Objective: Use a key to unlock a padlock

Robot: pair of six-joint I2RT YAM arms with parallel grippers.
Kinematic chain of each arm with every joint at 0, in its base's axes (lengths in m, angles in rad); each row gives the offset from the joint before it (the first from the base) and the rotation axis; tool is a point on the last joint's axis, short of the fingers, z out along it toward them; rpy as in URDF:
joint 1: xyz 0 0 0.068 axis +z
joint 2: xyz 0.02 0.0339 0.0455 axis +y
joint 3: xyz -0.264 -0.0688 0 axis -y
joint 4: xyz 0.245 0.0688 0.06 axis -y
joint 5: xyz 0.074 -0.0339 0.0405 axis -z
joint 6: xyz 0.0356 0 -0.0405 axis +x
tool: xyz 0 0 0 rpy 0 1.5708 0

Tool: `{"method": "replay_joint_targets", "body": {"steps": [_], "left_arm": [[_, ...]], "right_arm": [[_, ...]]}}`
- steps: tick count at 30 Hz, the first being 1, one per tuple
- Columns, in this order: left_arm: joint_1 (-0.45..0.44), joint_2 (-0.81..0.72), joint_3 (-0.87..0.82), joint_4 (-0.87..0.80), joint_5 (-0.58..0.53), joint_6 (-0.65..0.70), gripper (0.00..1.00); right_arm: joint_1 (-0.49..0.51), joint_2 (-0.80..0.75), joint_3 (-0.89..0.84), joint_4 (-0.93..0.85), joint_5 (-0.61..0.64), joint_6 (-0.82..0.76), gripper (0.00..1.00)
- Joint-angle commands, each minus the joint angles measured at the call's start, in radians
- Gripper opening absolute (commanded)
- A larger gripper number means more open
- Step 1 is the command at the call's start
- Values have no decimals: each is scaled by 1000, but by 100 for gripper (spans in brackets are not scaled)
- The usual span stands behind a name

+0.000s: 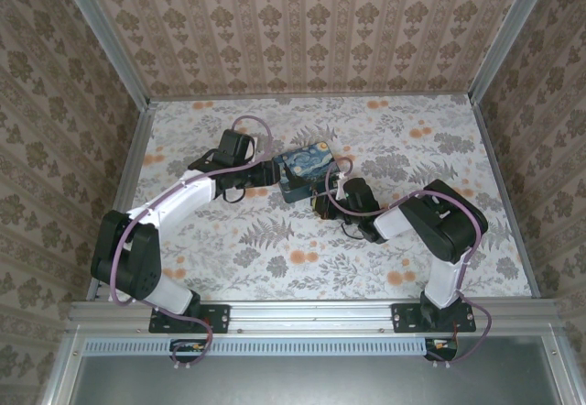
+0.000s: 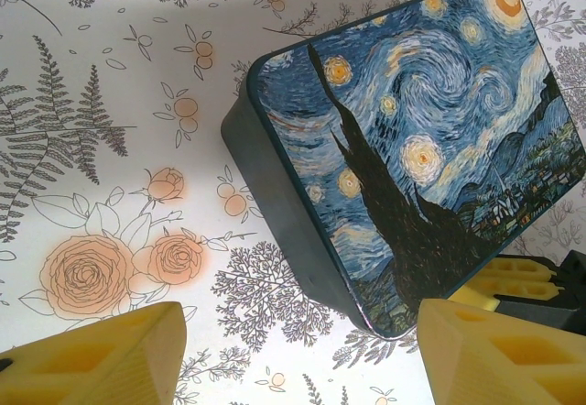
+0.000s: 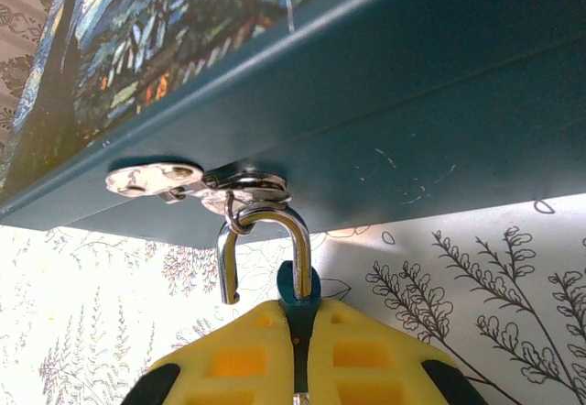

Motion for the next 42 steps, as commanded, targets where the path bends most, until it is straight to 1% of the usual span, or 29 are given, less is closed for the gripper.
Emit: {"method": "replay_joint_targets", "body": {"steps": [1, 5, 9, 16, 22, 28, 37, 42], "left_arm": [[7, 13, 36, 7, 13, 20, 69], [-15, 9, 36, 0, -14, 37, 69], [-63, 16, 52, -25, -74, 64, 69], [-172, 82, 125, -93, -220, 119, 69], [-245, 142, 191, -153, -360, 155, 68], [-292, 187, 229, -191, -460, 182, 69], [-348, 237, 262, -240, -564, 218, 69], [-367, 259, 269, -258, -597, 227, 69]], "right_arm": [[-13, 8, -44, -94, 4, 6, 0], [-23, 8, -58, -67, -9, 27, 0], [-28, 3, -70, -43, -17, 56, 0], [-33, -19, -99, -23, -7, 89, 0], [-37, -40, -128, -20, 13, 106, 0], [-46, -43, -149, 5, 18, 128, 0], [-54, -63, -164, 15, 28, 152, 0], [-54, -70, -163, 10, 36, 166, 0]]}}
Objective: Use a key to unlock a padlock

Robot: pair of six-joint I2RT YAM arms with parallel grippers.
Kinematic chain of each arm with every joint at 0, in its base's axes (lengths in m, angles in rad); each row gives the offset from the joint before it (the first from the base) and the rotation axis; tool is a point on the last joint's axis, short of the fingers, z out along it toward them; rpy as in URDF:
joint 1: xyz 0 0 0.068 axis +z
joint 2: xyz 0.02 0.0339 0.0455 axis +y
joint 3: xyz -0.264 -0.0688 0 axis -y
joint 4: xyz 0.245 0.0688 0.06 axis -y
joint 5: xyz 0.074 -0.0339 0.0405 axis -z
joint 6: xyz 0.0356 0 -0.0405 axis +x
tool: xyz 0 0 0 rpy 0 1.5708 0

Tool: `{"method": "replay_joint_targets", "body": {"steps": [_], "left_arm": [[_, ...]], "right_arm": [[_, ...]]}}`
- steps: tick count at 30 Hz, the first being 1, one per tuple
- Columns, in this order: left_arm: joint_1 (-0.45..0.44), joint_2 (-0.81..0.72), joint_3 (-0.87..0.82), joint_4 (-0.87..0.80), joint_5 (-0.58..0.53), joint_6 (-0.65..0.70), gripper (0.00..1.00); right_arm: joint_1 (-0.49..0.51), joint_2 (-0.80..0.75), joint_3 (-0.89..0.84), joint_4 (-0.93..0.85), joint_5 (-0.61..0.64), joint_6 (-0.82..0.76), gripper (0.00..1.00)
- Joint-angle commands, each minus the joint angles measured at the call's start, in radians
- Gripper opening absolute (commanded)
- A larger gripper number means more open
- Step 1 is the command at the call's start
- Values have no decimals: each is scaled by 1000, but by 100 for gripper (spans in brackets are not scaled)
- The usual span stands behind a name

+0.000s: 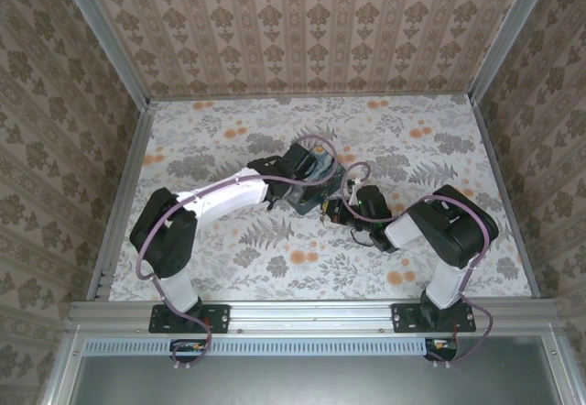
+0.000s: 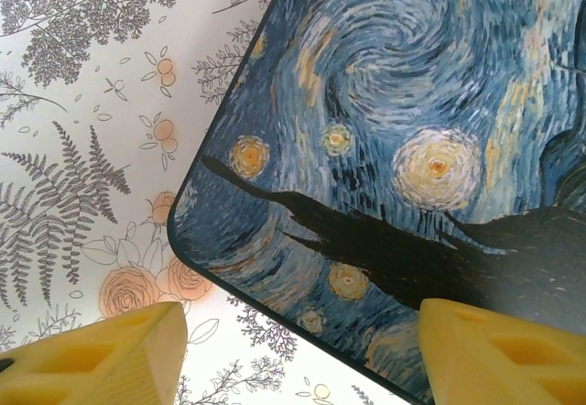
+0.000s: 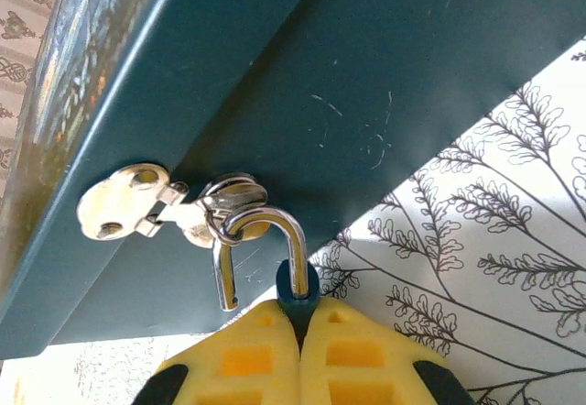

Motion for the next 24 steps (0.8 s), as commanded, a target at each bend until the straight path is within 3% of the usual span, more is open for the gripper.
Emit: {"method": "replay_joint_targets", "body": {"steps": [1, 24], "left_arm": [[-12, 19, 31, -43, -63, 31, 69], [-61, 97, 63, -99, -118, 65, 69]], "right_arm": [[-8, -8, -27, -87, 46, 31, 0], [-8, -105, 5, -273, 183, 216, 0]]}}
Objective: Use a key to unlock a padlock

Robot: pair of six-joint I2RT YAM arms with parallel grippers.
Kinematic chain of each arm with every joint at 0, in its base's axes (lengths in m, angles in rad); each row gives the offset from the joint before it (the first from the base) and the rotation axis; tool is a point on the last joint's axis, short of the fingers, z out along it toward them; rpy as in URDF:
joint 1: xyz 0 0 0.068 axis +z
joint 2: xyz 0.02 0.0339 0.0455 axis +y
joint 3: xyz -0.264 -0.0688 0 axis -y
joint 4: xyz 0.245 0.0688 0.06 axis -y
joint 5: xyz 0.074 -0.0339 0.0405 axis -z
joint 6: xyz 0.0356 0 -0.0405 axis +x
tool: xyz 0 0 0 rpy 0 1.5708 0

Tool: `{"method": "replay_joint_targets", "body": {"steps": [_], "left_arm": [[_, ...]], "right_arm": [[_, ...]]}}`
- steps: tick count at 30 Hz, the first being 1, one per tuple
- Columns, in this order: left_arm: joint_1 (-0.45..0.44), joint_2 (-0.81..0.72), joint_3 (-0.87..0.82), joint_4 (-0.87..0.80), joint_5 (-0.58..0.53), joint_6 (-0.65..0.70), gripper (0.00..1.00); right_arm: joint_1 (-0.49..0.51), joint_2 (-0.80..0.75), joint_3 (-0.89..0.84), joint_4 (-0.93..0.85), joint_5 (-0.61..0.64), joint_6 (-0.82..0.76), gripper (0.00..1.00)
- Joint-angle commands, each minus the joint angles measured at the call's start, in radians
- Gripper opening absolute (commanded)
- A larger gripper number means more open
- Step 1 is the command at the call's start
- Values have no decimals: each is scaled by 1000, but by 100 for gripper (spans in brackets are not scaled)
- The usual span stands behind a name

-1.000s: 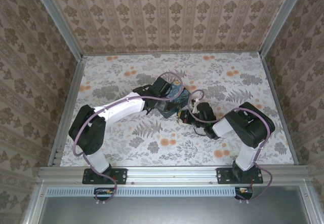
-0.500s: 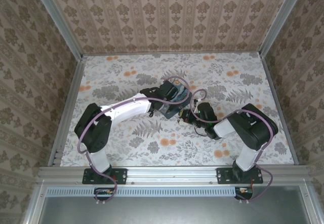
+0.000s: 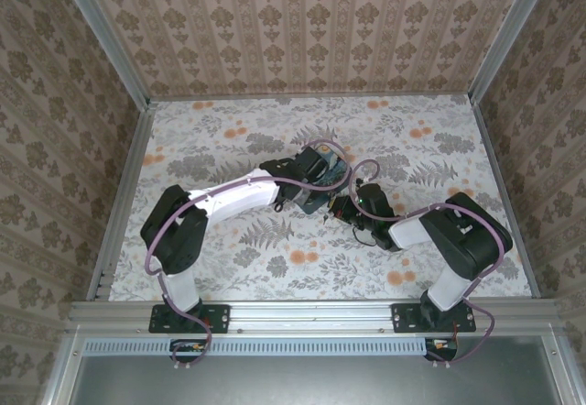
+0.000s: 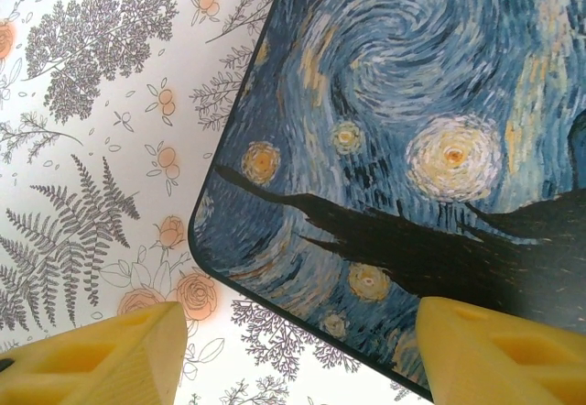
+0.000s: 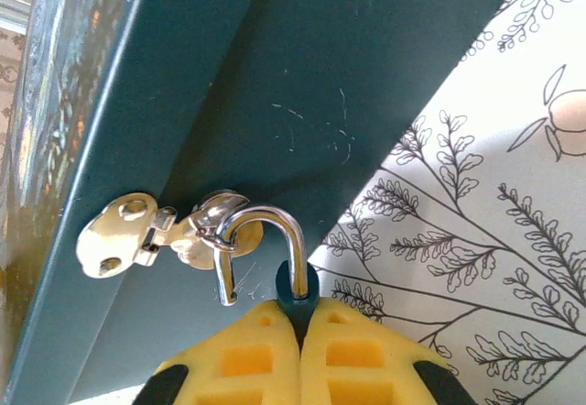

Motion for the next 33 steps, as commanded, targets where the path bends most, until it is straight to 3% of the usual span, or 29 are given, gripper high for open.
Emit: {"method": "replay_joint_targets", "body": {"steps": [1, 19, 24, 29, 33], "left_arm": [[-11, 39, 11, -88, -28, 25, 69], [-20, 57, -2, -89, -21, 30, 67], [-20, 69, -1, -98, -19, 36, 65], [-19, 78, -7, -98, -17, 35, 63], [-15, 79, -11, -95, -12, 33, 63]], "right_arm": [[-9, -1, -1, -100, 70, 79, 0], [-28, 5, 64, -143, 107, 193, 0], [-71, 1, 102, -192, 90, 162, 0], [-135, 6, 201, -390, 21, 38, 0], [-174, 13, 221, -446, -28, -17, 0]]}}
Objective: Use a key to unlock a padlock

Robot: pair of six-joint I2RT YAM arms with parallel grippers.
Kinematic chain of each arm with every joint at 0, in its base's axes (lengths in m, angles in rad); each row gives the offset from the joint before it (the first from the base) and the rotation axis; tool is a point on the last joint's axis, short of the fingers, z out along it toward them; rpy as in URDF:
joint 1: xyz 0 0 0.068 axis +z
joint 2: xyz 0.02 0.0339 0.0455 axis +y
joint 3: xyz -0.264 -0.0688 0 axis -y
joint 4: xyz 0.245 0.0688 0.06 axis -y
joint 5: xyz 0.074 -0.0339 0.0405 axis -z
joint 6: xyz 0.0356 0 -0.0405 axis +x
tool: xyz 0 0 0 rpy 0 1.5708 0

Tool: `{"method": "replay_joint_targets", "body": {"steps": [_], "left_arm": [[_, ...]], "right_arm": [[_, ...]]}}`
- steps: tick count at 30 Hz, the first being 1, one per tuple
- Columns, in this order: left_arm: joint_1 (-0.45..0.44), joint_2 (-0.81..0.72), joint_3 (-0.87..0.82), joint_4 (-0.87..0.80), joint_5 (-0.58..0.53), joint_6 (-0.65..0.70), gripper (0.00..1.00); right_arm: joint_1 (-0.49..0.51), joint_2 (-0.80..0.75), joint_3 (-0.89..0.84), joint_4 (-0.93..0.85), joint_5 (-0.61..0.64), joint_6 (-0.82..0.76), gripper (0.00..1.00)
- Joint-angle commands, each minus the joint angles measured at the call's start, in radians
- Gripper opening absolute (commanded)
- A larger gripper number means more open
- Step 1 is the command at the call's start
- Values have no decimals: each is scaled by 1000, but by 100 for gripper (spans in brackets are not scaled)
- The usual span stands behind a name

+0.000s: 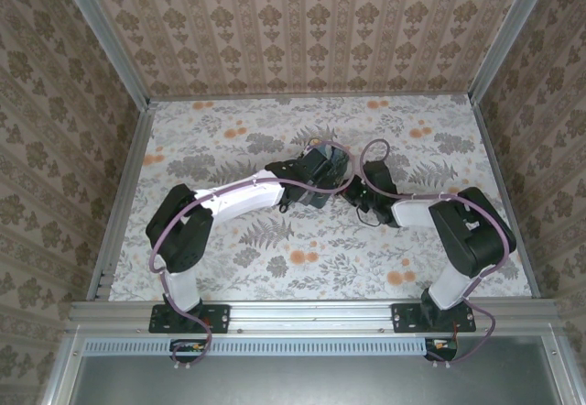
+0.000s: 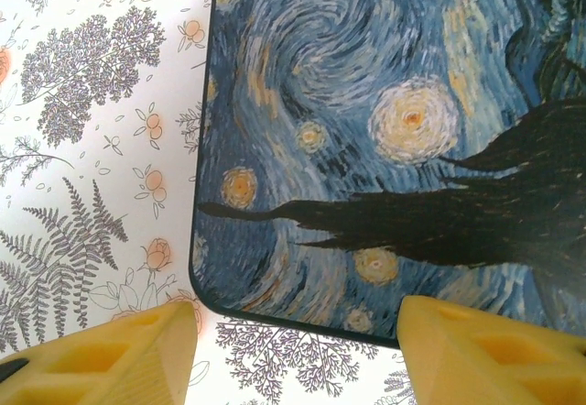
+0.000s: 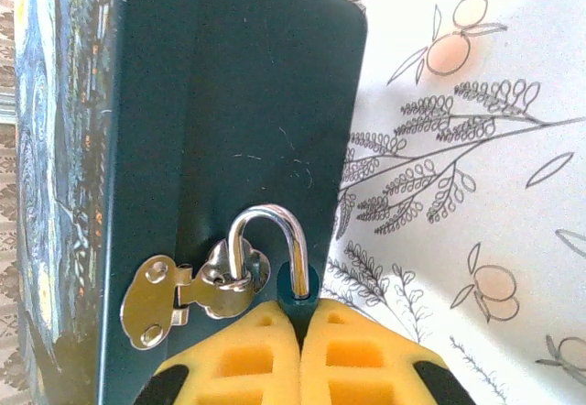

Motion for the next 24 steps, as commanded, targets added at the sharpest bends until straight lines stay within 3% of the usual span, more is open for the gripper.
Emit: {"method": "replay_joint_targets", "body": {"steps": [1, 12, 18, 24], "left_arm": [[5, 53, -24, -121, 6, 30, 63], [35, 83, 7, -116, 28, 33, 63], [54, 21, -16, -113, 50, 19, 64], [66, -39, -17, -127, 65, 13, 64]], "right_arm": [[-52, 12, 11, -140, 2, -77, 0], [-112, -15, -69, -114, -129, -204, 0], [-112, -52, -106, -38, -264, -283, 0], [-112, -125, -107, -93, -309, -345, 0]]}}
